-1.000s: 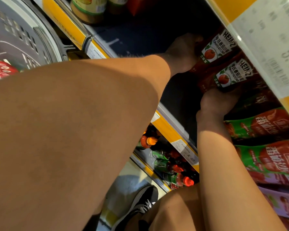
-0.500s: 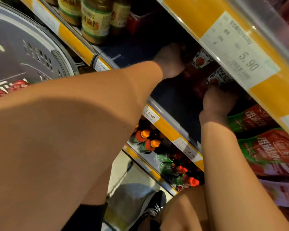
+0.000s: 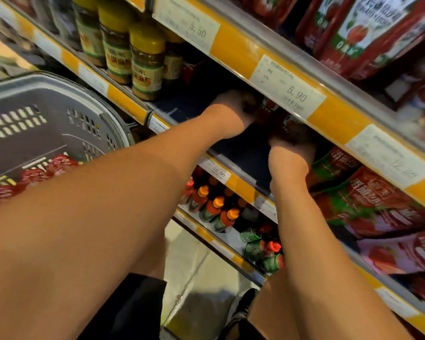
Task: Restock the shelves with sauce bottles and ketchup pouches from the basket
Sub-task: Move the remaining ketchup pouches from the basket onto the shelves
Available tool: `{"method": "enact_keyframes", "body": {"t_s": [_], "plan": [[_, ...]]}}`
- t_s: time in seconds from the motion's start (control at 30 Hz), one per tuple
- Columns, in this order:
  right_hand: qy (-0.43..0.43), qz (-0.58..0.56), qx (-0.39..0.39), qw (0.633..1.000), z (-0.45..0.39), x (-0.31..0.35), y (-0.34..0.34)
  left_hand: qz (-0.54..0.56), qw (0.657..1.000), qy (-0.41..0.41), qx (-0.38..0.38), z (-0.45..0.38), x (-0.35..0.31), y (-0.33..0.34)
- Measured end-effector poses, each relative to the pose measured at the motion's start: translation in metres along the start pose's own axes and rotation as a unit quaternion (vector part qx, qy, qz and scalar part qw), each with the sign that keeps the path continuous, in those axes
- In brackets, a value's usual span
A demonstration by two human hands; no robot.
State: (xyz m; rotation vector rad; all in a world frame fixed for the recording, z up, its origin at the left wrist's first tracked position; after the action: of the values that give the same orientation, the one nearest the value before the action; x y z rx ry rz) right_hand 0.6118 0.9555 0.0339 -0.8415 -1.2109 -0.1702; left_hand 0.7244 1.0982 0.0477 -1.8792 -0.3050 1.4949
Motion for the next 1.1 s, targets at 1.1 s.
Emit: {"method": "enact_keyframes", "body": {"t_s": [1.1], "plan": [[-0.338,0.091,0.404,0.845,0.307,0.11,0.221,0.058,0.913,-0.244,-0.322,0.395,0.222,-0.218]]}}
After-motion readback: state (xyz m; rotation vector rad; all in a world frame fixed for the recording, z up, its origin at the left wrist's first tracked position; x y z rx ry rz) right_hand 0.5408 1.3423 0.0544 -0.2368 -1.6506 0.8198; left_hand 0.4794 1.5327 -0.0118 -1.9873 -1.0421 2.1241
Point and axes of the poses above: each hand's wrist, its own z-axis away from the middle knuckle, its own y-axis out of the palm, x = y × z, the point moved 7 cm from there along -z, towards the middle knuckle, and after that the axes turned 1 degree about z, right-handed, at the moved point
